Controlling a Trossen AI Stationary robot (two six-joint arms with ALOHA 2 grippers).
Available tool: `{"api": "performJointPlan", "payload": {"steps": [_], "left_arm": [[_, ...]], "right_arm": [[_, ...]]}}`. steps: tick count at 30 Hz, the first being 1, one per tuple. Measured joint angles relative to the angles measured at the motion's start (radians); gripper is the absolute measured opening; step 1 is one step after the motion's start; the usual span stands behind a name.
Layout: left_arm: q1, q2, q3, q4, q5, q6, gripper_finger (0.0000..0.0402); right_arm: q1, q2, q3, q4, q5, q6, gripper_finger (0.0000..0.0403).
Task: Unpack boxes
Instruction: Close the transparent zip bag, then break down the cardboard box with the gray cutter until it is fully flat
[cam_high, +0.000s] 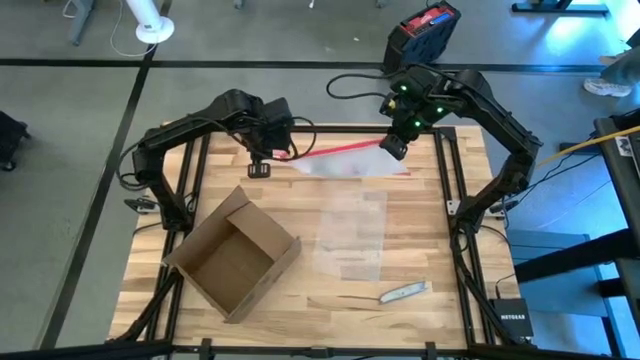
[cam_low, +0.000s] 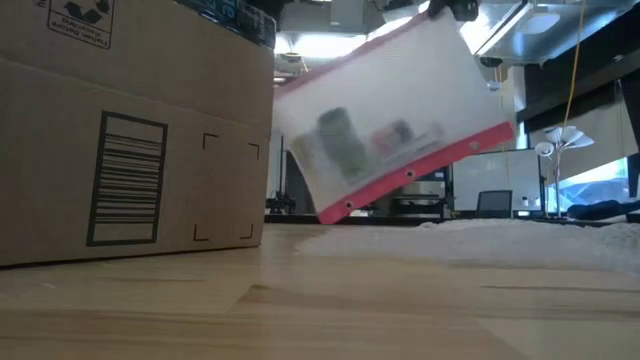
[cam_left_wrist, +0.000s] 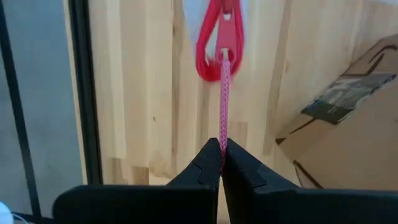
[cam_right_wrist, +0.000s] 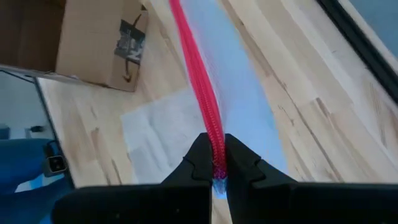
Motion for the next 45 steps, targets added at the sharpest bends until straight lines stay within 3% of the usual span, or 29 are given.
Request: {"api": "performJointPlan", "payload": {"steps": [14, 24, 28, 37, 42, 45], "left_arm": [[0.107, 0.000, -0.159, 0.009, 0.009, 0.037, 0.0000], [0.139, 0.000, -0.170, 0.038, 0.051, 0.026, 0.0006], [0.138, 0.000, -0.171, 0.067, 0.061, 0.026, 0.0046], [0.138, -0.013, -0.160, 0.152, 0.067, -0.015, 0.0183], [0.138, -0.013, -0.130, 0.159, 0.092, -0.026, 0.0202], [0.138, -0.013, -0.116, 0.159, 0.095, -0.035, 0.0203]], "right_arm": [[0.001, -0.019, 0.000, 0.006, -0.013, 0.007, 0.0011], [0.001, -0.018, -0.001, 0.001, 0.004, 0.004, 0.0011], [0.000, -0.018, -0.001, -0.007, 0.009, 0.005, 0.0011], [0.000, -0.021, -0.035, -0.003, 0.008, -0.001, 0.0011], [0.000, -0.021, -0.063, -0.001, 0.003, -0.022, 0.0012], [0.000, -0.020, -0.085, 0.000, -0.055, -0.038, 0.0018]]}}
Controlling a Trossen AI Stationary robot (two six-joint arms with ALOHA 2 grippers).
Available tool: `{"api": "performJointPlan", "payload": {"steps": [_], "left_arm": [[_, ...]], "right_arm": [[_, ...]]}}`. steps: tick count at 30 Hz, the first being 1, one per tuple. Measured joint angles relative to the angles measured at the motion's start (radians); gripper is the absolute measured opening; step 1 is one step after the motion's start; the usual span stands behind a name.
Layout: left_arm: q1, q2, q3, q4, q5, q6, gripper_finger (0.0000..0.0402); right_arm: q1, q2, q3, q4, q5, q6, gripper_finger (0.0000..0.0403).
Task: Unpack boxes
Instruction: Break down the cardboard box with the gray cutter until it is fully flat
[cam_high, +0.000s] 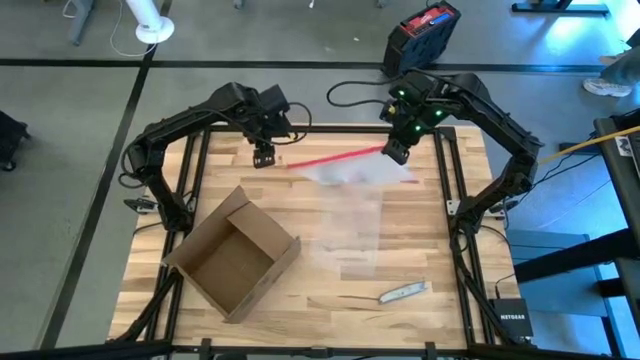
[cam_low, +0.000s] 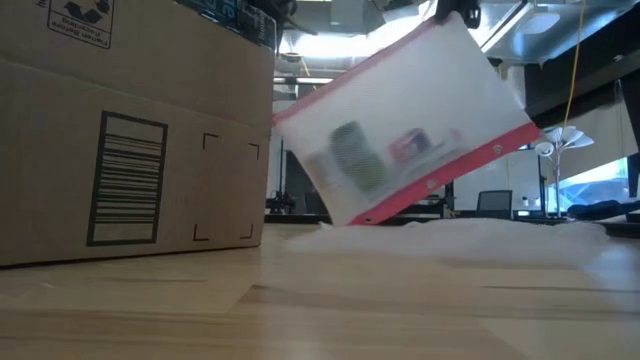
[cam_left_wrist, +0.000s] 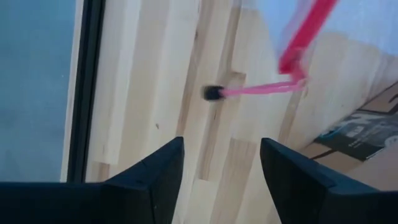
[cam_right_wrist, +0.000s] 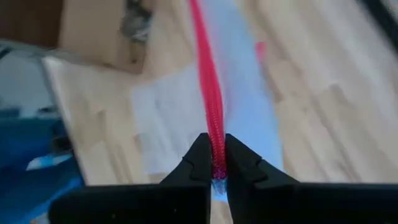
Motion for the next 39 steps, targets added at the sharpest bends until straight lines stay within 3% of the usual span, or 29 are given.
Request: {"api": "performJointPlan", "payload": {"steps": [5, 14, 18, 27, 39], "left_arm": [[-0.001, 0.000, 0.007, -0.006, 0.001, -0.006, 0.0203], [-0.002, 0.000, 0.008, -0.019, 0.002, -0.013, 0.0203], [-0.002, 0.000, 0.008, -0.019, 0.037, -0.020, 0.0203], [-0.051, -0.004, 0.008, -0.133, 0.087, -0.035, 0.0203], [-0.070, -0.059, 0.008, -0.158, 0.072, -0.244, 0.0203]], "right_arm": [[0.010, 0.000, -0.028, 0.002, -0.145, -0.046, 0.0059], [0.094, -0.002, -0.031, 0.002, -0.139, -0.064, 0.0219], [0.095, -0.002, -0.031, 0.002, -0.120, -0.060, 0.0264], [0.095, 0.001, -0.031, 0.017, -0.057, -0.037, 0.0275], [0.149, 0.022, -0.031, 0.128, -0.053, -0.036, 0.0276]]}}
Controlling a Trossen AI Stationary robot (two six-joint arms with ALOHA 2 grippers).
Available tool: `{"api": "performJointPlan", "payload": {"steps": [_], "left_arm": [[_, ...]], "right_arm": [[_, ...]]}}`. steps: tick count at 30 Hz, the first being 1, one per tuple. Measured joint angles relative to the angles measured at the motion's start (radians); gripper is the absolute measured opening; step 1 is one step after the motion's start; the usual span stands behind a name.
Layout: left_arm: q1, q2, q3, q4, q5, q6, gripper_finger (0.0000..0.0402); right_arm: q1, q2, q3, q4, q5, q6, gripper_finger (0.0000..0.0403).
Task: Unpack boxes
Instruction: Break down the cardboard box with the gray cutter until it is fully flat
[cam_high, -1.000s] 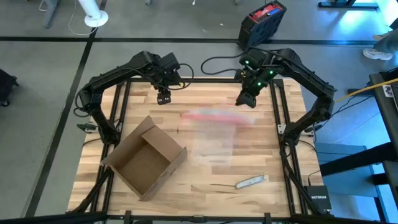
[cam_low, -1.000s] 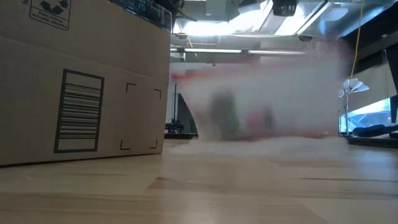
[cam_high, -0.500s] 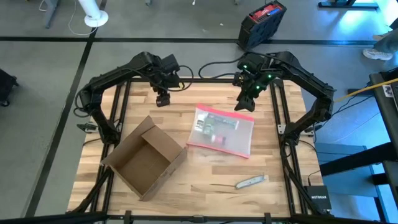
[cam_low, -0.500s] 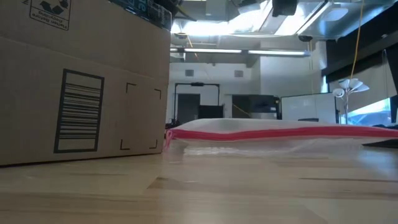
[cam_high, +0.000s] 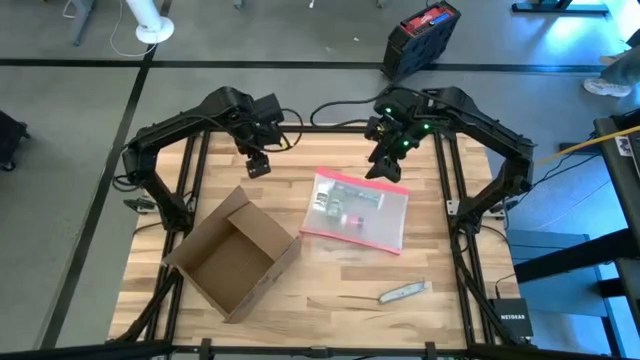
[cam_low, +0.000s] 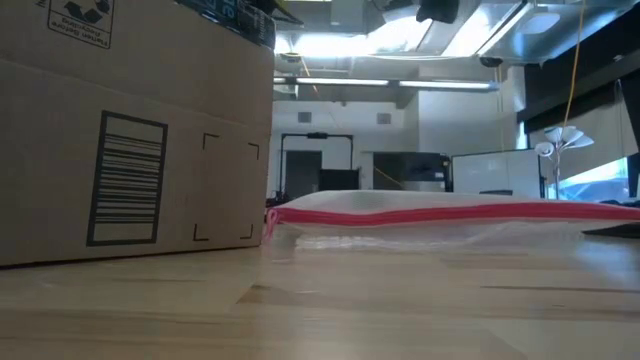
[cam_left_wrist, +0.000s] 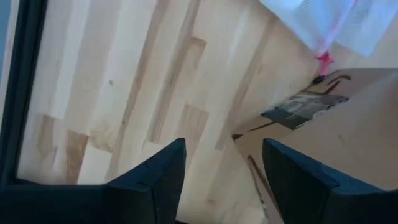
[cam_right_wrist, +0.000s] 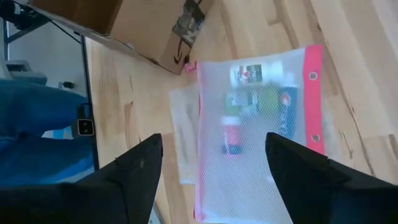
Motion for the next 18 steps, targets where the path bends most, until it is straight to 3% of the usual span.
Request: {"api": "performJointPlan", "payload": {"steps": [15, 18], "left_arm": [[-0.084, -0.120, 0.000, 0.000, 0.021, -0.166, 0.0203], [-0.117, -0.132, 0.000, -0.001, 0.073, -0.180, 0.0203]], "right_arm": [[0.103, 0.016, 0.000, 0.037, 0.041, -0.024, 0.0276], [0.130, 0.016, 0.000, 0.046, 0.041, -0.028, 0.0276]]}}
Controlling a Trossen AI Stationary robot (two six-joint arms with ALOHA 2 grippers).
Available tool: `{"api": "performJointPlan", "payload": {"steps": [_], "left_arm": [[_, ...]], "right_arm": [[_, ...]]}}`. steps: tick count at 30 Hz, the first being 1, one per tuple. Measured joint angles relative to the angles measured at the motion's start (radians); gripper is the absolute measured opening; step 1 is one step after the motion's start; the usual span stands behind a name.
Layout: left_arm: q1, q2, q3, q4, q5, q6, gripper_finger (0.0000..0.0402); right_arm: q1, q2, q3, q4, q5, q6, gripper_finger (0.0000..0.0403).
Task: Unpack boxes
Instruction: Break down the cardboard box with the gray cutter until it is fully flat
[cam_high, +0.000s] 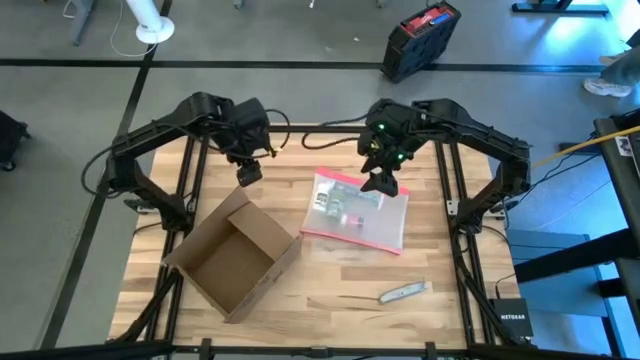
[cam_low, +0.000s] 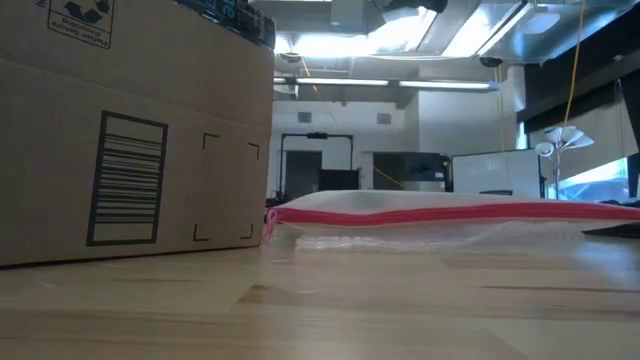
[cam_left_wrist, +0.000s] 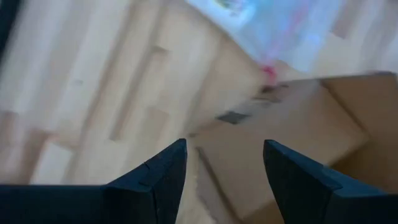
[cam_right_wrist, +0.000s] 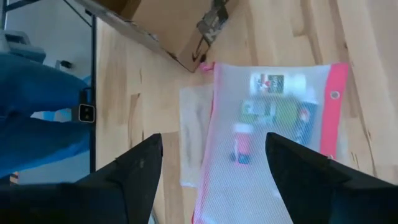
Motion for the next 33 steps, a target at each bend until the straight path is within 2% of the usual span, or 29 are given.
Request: {"api": "performJointPlan", "payload": {"steps": [3, 7, 15, 19, 25, 28, 33], "left_arm": [[-0.053, -0.001, 0.000, 0.000, 0.055, 0.000, 0.0203], [-0.144, -0.001, 0.000, 0.000, 0.057, 0.071, 0.0203], [-0.343, -0.001, -0.022, -0.001, -0.012, 0.218, 0.0203], [-0.433, 0.000, -0.107, 0.001, -0.016, 0.220, 0.0203], [-0.530, 0.000, -0.309, 0.013, -0.025, 0.212, 0.0203], [-0.563, 0.000, -0.386, 0.062, -0.081, 0.170, 0.0203], [-0.598, -0.003, -0.447, 0.159, -0.240, 0.095, 0.0203]], "right_arm": [[0.025, 0.000, 0.000, 0.007, 0.017, 0.000, 0.0276], [0.041, 0.000, 0.000, 0.007, 0.037, -0.001, 0.0276], [0.046, 0.000, 0.000, 0.006, 0.042, 0.001, 0.0276], [0.045, 0.000, 0.000, 0.006, 0.041, 0.002, 0.0275], [0.045, 0.000, 0.000, 0.006, 0.041, 0.003, 0.0275], [0.045, 0.000, 0.000, 0.004, 0.038, 0.003, 0.0275], [0.045, 0.000, 0.000, 0.004, 0.033, 0.007, 0.0275]]}}
